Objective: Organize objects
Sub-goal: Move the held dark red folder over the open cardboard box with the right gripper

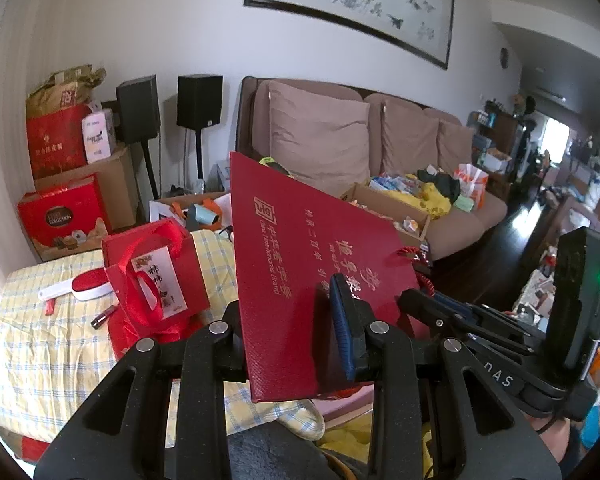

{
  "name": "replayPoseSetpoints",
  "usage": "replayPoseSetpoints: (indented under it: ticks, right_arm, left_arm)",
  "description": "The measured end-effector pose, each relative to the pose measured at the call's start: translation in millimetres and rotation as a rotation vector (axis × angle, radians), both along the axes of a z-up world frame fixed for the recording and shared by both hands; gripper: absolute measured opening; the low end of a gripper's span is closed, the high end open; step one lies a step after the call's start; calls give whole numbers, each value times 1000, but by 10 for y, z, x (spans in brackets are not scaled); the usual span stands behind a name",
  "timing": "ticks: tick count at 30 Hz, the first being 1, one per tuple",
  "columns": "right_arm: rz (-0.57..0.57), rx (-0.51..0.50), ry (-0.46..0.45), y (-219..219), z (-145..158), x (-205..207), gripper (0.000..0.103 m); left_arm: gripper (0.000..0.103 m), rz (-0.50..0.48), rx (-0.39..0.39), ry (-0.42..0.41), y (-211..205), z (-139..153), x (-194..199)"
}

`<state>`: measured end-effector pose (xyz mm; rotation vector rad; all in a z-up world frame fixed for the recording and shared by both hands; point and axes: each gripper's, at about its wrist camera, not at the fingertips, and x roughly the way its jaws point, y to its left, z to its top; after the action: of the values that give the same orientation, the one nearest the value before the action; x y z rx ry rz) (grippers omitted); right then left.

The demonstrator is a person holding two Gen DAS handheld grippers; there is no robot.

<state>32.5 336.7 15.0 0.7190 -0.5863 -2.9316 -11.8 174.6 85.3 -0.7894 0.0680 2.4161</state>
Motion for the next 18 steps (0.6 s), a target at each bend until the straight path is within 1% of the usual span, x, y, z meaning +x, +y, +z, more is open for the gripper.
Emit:
replayPoseSetpoints:
  ticks: [3,13,18]
  right_arm:
    - [-7,0,-10,16,-35,-15,28]
    - [-21,-5,-30,66,-110,-54,28]
    - [-38,5,-34,70,-97,-47,28]
  left_arm:
    - [29,-5,-12,-17,34,-48,-40]
    - [30,-6,-23,-32,105,-148,-125]
    - [30,-5,-37,-45,136,-215,-163]
